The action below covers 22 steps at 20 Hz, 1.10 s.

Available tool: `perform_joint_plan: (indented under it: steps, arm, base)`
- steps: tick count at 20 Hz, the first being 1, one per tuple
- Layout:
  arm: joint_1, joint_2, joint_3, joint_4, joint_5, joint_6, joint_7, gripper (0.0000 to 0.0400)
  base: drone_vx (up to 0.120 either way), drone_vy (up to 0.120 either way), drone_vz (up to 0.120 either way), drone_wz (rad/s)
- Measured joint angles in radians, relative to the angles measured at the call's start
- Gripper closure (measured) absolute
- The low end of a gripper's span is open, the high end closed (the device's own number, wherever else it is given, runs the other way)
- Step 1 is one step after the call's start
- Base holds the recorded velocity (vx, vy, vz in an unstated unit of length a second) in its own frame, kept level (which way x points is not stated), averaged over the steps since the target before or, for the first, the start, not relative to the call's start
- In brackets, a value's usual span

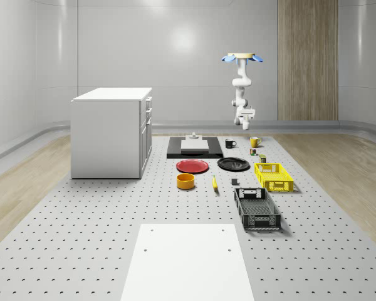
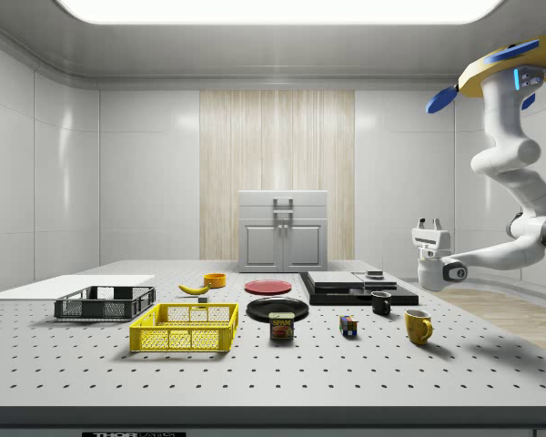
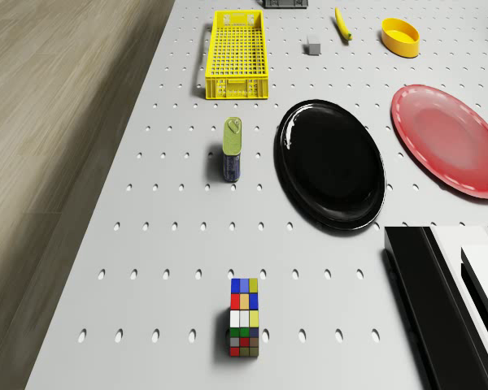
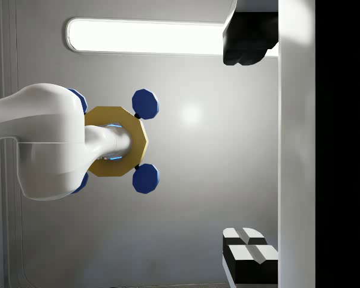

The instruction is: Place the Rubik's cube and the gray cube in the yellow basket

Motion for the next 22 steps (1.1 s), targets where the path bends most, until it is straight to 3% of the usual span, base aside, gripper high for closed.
perform_joint_plan:
  steps: [13,18,22]
  arm:
    - [-0.030,-0.009,0.096,-0.016,-0.135,0.012,0.017,0.0000]
    - [-0.073,-0.020,0.232,-0.055,-0.329,0.021,0.045,0.0000]
    - [-0.142,-0.045,0.429,-0.161,-0.623,0.036,0.095,0.0000]
  base:
    - [0.120,0.000,0.000,0.000]
    - [0.120,0.000,0.000,0.000]
    - [0.120,0.000,-0.020,0.000]
